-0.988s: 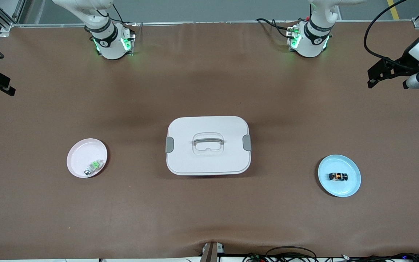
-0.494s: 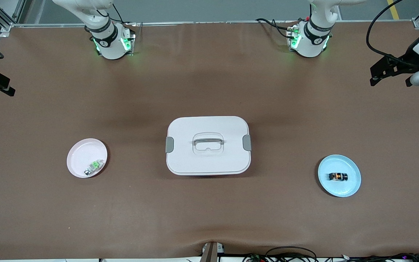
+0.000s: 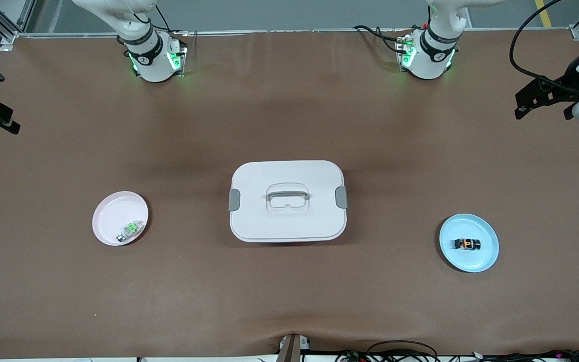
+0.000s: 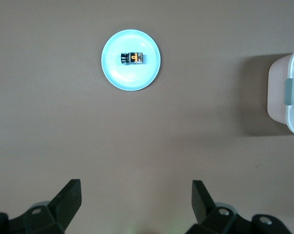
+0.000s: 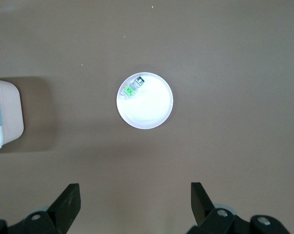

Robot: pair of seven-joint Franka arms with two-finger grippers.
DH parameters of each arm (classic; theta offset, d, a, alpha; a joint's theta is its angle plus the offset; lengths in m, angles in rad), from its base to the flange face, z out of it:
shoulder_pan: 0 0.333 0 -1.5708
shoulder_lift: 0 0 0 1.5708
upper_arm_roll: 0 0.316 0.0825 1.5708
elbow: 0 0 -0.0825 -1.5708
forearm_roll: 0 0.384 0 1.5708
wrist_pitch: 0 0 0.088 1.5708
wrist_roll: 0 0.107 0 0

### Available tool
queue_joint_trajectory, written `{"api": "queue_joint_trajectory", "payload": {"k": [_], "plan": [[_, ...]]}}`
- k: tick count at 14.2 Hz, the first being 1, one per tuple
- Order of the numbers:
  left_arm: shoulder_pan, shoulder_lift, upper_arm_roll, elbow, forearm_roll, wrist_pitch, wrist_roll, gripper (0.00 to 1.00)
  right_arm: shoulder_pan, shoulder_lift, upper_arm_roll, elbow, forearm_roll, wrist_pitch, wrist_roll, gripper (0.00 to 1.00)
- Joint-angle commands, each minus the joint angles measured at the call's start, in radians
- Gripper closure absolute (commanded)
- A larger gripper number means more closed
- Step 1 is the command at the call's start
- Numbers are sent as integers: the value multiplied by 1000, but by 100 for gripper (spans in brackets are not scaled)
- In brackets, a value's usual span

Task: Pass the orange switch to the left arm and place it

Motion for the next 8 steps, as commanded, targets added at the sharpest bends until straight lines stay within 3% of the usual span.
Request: {"api": "queue_joint_trajectory", "payload": {"k": [1,8], "plan": [[2,9,-2,10,-9,-18,3,0,-8,-12,1,-1,3,8,-25,0],[0,15,-4,9,-14,-18,-66,0,-8,-12,1,-3,5,10,-30,0]]}}
